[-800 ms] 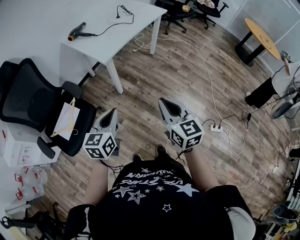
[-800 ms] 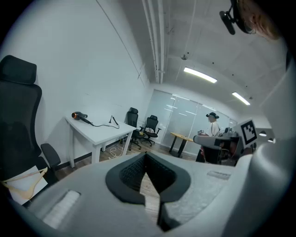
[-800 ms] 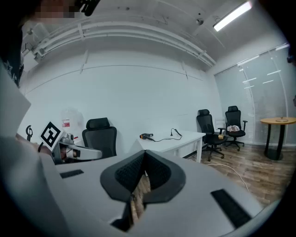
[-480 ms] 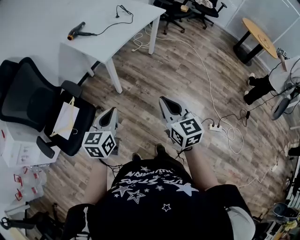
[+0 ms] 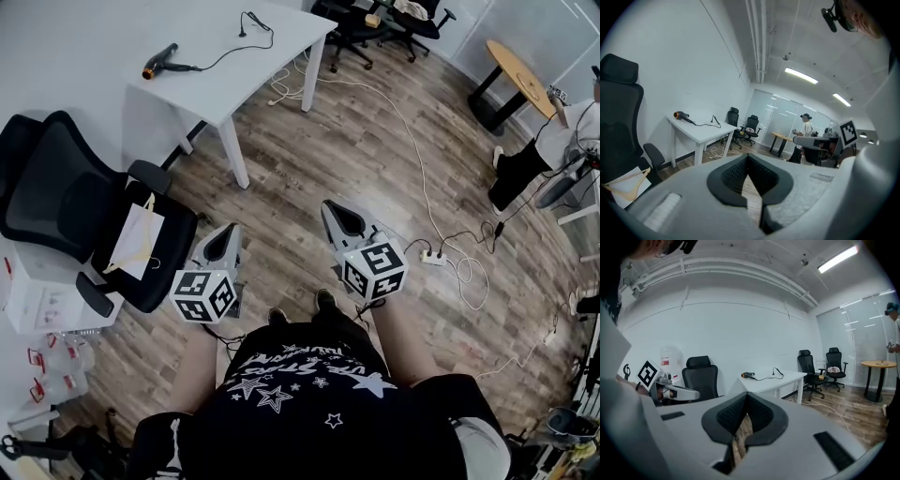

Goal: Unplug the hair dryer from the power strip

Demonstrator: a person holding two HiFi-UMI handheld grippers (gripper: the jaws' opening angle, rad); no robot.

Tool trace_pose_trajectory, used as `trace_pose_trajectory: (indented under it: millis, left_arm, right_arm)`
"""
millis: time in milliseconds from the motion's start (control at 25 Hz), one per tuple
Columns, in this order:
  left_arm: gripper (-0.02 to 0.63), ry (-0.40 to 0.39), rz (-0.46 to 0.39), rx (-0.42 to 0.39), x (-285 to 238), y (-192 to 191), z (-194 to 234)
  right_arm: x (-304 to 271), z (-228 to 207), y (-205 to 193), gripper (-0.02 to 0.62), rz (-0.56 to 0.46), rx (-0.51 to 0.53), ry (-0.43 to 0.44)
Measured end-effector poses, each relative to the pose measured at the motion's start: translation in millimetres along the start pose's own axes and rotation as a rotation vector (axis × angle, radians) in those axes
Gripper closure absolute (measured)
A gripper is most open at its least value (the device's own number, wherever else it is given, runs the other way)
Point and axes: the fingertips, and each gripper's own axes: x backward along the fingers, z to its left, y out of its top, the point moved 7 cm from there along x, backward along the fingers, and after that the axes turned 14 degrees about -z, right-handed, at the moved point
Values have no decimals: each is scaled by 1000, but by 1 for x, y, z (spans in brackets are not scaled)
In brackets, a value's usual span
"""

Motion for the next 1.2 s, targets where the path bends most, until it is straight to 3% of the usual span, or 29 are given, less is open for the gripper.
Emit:
trace_pose_trajectory:
  millis: [160,320,480,720,1200]
  left_arm:
    - [598,-7,37,11,6,-9,17]
    - [598,-38,74,-93,-5,-10,16]
    - [598,-78,42,-154,-19,-8,7]
    - [598,36,45,-44,-50,-12,29]
    - [598,218,1,-12,-142,11,51]
  right_arm:
    - [0,20,1,586,-37,-88,34]
    - [-1,16,-1,586,-16,-45,6]
    - [-9,-5,-13,586,-4,-69,-41]
    - [-52,-28,-9,586,-40,-66,37]
    - [-150,-131,14,586,-69,-91,146]
